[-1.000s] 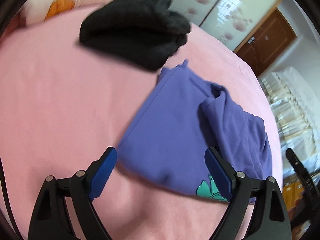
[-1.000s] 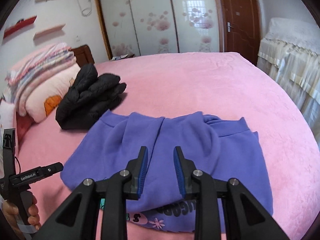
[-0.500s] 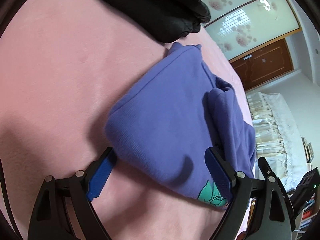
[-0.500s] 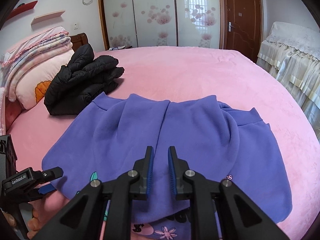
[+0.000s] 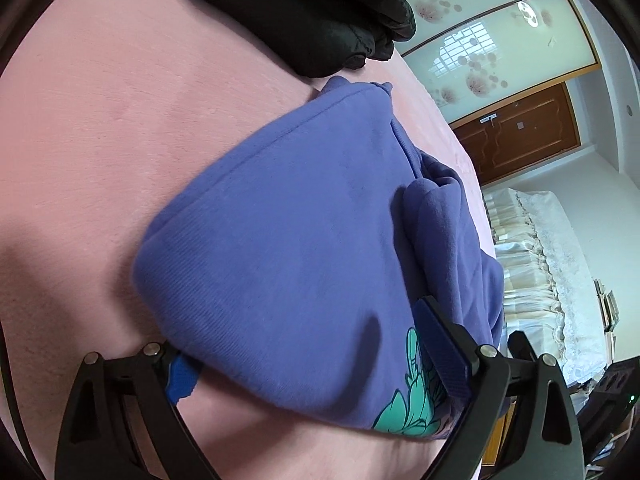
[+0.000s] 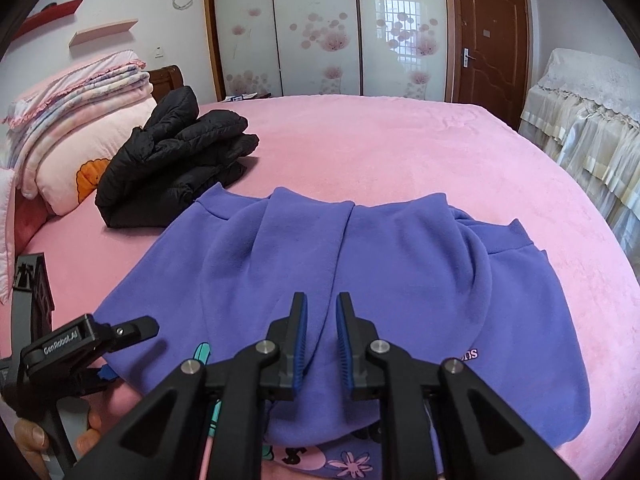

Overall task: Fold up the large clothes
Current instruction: 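Open the left tool and press the folded bundle flat, then grasp a loose purple fabric end with the left tool and lift it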

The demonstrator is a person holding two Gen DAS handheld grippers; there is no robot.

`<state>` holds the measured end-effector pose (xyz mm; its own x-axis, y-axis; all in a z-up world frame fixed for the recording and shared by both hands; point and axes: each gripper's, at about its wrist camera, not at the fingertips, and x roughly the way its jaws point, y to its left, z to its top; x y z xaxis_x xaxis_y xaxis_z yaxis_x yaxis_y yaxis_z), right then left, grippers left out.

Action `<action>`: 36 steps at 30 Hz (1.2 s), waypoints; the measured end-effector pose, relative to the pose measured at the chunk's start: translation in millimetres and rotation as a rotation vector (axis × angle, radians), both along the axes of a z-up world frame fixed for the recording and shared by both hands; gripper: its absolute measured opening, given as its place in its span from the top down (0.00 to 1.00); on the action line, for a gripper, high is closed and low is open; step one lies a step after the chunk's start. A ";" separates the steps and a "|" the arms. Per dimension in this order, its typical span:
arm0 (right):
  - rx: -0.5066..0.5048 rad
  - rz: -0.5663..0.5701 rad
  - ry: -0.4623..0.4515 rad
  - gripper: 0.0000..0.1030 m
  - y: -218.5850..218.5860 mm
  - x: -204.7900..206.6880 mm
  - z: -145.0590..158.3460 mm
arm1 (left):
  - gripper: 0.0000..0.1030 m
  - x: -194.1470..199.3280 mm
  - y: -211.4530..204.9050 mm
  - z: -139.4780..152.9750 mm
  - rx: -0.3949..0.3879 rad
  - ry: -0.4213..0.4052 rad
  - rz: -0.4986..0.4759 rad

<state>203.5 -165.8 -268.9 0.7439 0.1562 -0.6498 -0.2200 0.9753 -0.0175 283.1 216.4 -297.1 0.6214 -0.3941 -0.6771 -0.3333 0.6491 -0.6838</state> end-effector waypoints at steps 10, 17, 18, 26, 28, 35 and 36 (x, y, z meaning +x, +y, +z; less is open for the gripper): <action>-0.014 0.000 0.071 0.86 -2.3 7.2 -26.6 | 0.13 11.1 -0.2 -0.1 -0.020 -0.023 0.057; 0.033 -0.007 0.115 0.87 -10.3 10.5 -50.4 | 0.67 11.3 -5.1 9.5 0.092 -0.018 0.072; 0.039 -0.008 0.113 0.87 -11.1 10.1 -52.6 | 0.69 10.6 -8.6 14.2 0.121 -0.026 0.065; 0.083 -0.002 0.100 0.87 -19.4 5.6 -61.2 | 0.76 -2.4 -66.4 86.2 0.394 -0.238 -0.011; 0.114 -0.004 0.104 0.87 -25.3 4.8 -64.2 | 0.76 -5.7 -89.9 103.6 0.462 -0.298 -0.062; 0.253 -0.018 0.171 0.87 -52.7 5.8 -61.9 | 0.76 -15.3 -158.3 147.4 0.594 -0.443 -0.206; 0.297 -0.020 0.198 0.87 -61.4 6.5 -60.4 | 0.76 -17.5 -169.0 152.5 0.610 -0.463 -0.230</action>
